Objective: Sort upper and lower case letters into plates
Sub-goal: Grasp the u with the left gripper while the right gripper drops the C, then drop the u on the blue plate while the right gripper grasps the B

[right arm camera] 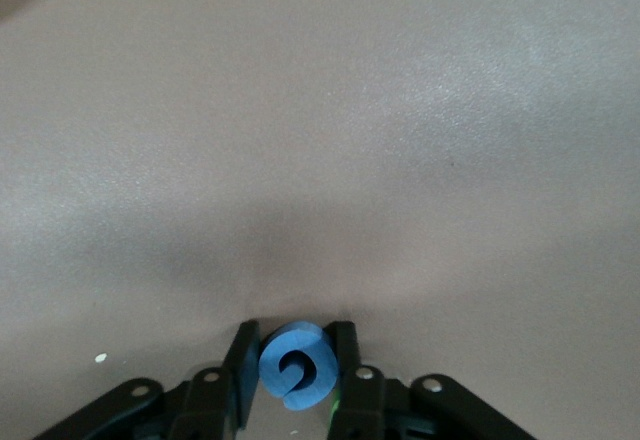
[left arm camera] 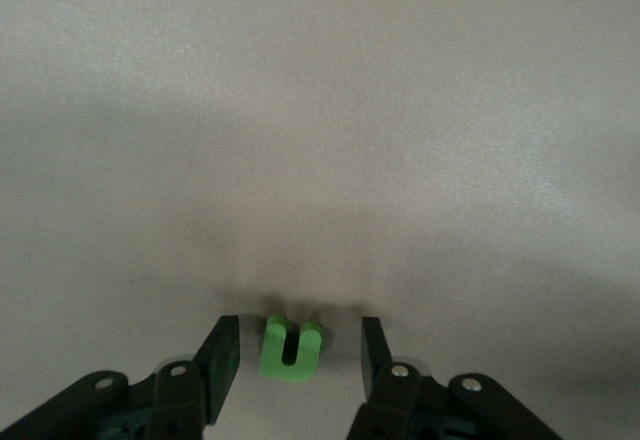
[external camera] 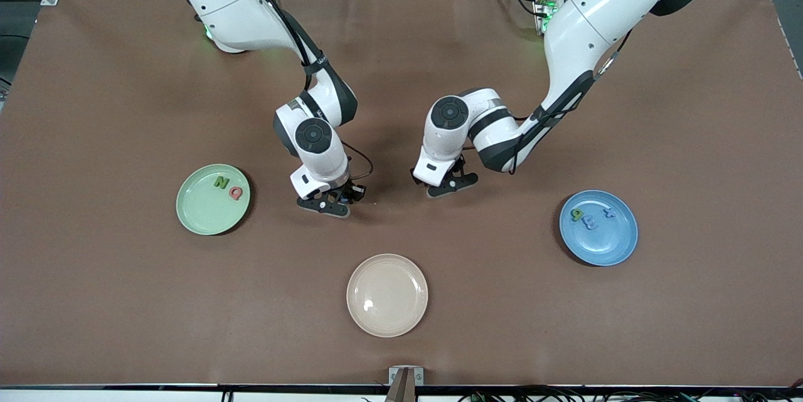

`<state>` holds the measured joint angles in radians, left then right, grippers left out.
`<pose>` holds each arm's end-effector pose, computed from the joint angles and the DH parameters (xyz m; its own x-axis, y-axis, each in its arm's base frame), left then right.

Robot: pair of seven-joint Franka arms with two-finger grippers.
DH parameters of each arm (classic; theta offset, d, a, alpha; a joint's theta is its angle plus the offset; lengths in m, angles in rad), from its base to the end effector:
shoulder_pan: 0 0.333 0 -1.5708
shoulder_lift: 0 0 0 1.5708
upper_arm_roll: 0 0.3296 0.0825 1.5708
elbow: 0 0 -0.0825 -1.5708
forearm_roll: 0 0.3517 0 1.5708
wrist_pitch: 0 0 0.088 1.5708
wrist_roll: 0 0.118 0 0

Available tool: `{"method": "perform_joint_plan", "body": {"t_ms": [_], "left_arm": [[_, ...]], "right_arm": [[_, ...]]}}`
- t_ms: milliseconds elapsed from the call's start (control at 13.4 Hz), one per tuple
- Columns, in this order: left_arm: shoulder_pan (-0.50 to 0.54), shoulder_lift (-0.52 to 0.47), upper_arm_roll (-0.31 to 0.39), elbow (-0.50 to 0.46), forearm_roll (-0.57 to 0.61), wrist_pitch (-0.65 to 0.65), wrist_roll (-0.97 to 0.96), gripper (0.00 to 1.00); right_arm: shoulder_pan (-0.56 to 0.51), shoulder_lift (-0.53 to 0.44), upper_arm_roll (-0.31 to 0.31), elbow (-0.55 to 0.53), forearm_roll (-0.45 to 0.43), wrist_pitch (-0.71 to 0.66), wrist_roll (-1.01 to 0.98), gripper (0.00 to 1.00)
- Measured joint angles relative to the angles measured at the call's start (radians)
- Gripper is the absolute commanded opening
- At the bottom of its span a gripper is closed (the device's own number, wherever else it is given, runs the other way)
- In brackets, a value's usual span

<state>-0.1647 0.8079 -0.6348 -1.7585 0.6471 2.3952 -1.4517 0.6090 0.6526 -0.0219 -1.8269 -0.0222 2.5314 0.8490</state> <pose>0.4871 -0.4249 0.1997 0.9461 0.3238 0.0075 0.3231 -0.9452 0.0474 0.5330 0.3561 0.2049 0.9700 -0.2371 0.0543 -0.2363 -0.9715 -0.0210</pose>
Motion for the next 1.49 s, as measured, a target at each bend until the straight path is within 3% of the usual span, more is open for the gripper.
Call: {"method": "perform_joint_plan", "body": {"t_ms": [223, 298, 372, 669, 893, 1116, 1488], "left_arm": [[-0.001, 0.006, 0.000, 0.004, 0.000, -0.012, 0.000, 0.24], [-0.002, 0.007, 0.000, 0.005, 0.000, -0.012, 0.000, 0.06], [-0.002, 0.006, -0.001, 0.006, 0.000, -0.018, -0.002, 0.00], [0.008, 0.003, -0.001, 0.018, 0.000, -0.058, -0.029, 0.00], [0.092, -0.026, -0.021, 0.065, 0.000, -0.084, -0.041, 0.00], [0.213, -0.089, -0.057, 0.080, -0.001, -0.103, -0.040, 0.00], [0.489, -0.143, -0.213, 0.044, -0.001, -0.230, -0.006, 0.01]], "right_arm": [[-0.026, -0.001, 0.000, 0.003, 0.001, -0.016, -0.001, 0.01], [-0.048, -0.003, -0.002, 0.008, 0.000, -0.045, -0.020, 0.01], [-0.080, -0.012, -0.003, 0.013, 0.000, -0.081, -0.063, 0.01], [-0.237, -0.119, -0.007, 0.018, 0.000, -0.291, -0.309, 0.02], [-0.376, -0.198, -0.010, -0.045, 0.000, -0.325, -0.532, 0.02], [-0.504, -0.239, -0.010, -0.114, 0.000, -0.300, -0.706, 0.02], [-0.581, -0.243, -0.009, -0.272, 0.000, -0.070, -0.817, 0.03]]}}
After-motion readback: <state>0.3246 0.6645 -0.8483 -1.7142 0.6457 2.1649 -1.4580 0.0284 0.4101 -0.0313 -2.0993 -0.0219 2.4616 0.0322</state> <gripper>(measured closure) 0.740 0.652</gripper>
